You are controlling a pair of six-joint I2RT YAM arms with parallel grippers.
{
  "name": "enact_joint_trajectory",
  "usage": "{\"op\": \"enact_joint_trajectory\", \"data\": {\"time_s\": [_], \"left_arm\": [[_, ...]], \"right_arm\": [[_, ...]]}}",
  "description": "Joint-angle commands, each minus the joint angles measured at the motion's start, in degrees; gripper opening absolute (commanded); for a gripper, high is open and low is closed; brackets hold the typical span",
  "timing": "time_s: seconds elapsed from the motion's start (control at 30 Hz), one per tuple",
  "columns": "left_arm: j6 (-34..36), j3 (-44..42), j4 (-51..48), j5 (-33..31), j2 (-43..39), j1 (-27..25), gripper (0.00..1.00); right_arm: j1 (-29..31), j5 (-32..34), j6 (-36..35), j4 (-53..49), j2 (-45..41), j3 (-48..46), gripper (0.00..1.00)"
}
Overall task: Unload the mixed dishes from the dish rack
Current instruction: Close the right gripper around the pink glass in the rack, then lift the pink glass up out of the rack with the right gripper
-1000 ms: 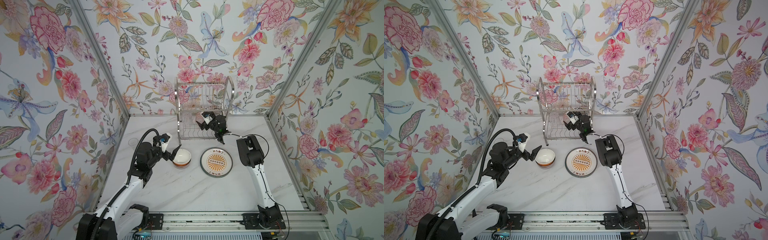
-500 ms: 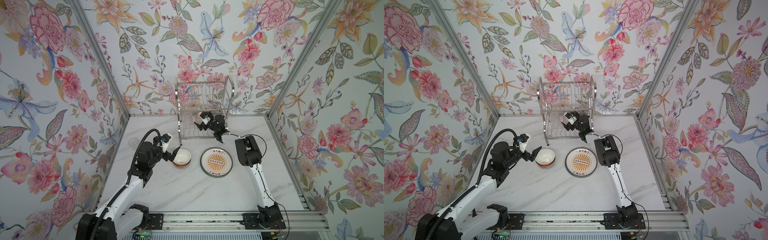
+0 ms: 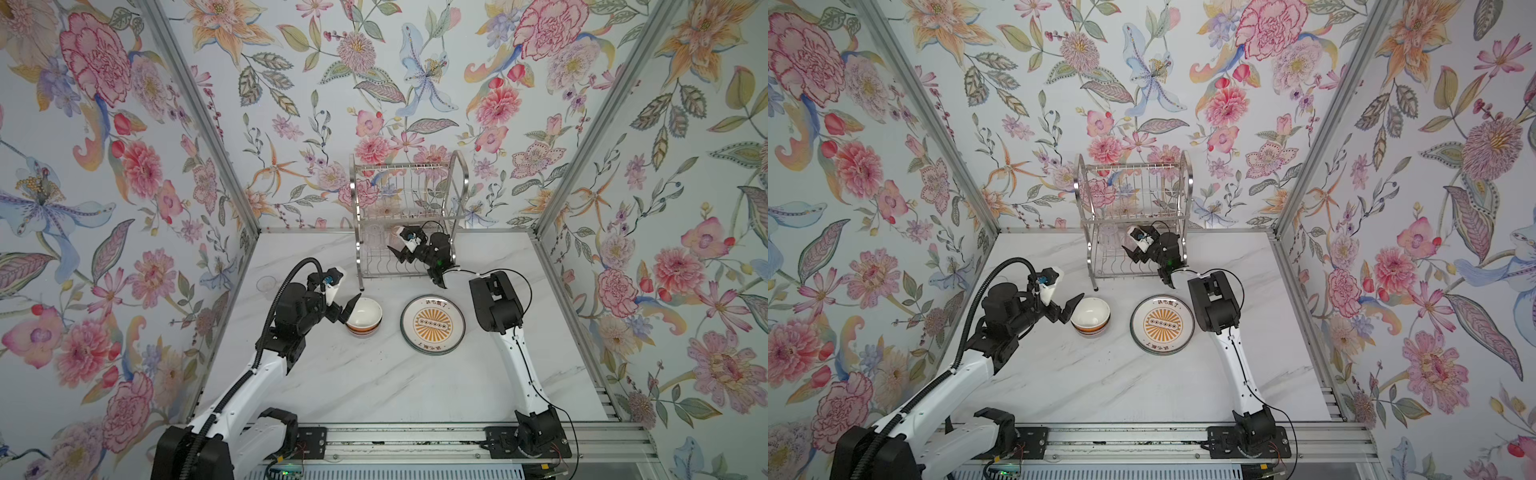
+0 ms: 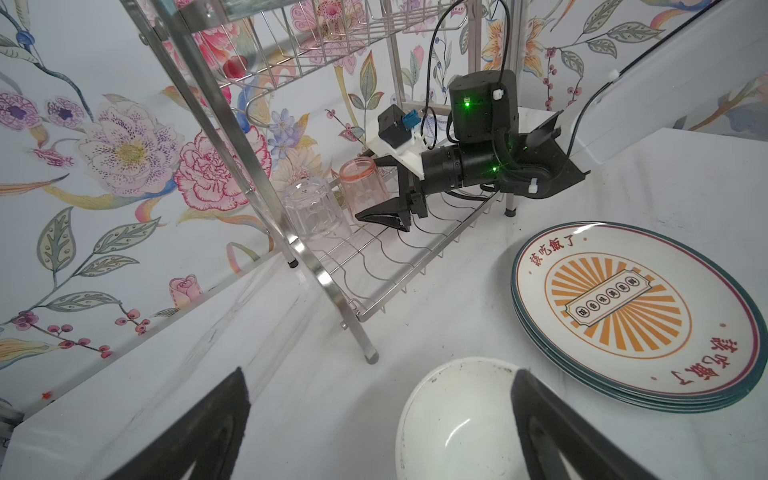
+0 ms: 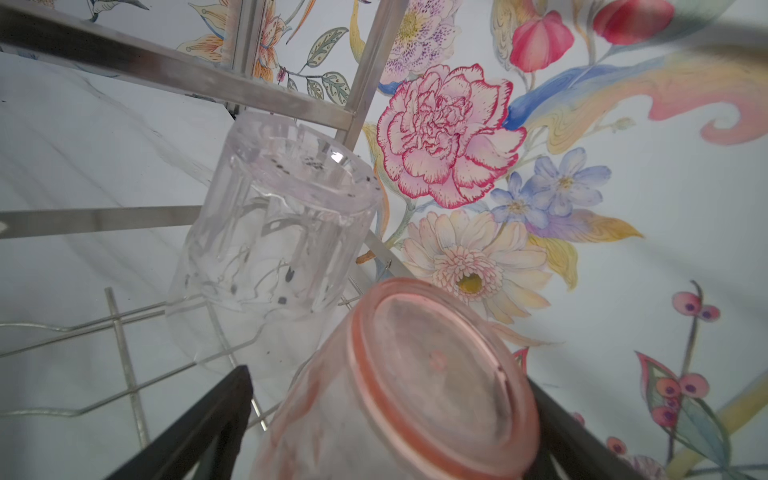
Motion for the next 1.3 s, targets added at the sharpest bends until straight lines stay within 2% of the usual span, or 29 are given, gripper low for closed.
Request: {"op": "enact_joint_trajectory", "data": {"time_s": [0.0, 0.13, 0.33, 0.5, 0.73, 0.83, 1.07, 1.27], "left_arm": [[0.7, 0.8, -0.1, -0.8, -0.1, -0.8, 0.99], [0.6, 0.6, 0.2, -0.9, 0.4, -1.0, 0.99], [0.6, 1.4, 0.6, -1.2, 1.5, -1.2, 0.99], [0.8, 1.5, 0.1, -1.5, 1.9, -1.6, 0.99], [0.9, 1.7, 0.0, -2.1, 2.5, -1.6, 0.99], [0.8, 2.2, 0.1, -1.9, 3.3, -1.7, 0.99], [0.9, 3.0, 0.6, -1.9, 4.4, -2.3, 1.0], [1.0, 3.1, 0.5, -2.2, 3.9, -2.6, 0.99]], "right_arm": [[0.4, -0.3, 0.8, 1.6, -1.9, -2.9, 0.92], [0.1, -1.7, 1.6, 2.8, -2.3, -3.7, 0.91], [-0.2, -2.4, 3.7, 1.3, 0.1, 0.9, 0.95], [-0.1, -2.5, 4.1, -0.5, 1.9, 3.9, 0.94], [-0.2, -3.0, 4.8, -1.2, 1.0, 2.4, 0.82], [-0.5, -3.3, 5.5, -0.1, -0.1, 0.4, 0.75], [-0.9, -4.0, 9.6, 4.5, -2.8, -3.9, 0.64], [-0.8, -4.6, 9.3, 6.0, -5.0, -7.0, 0.48]]}}
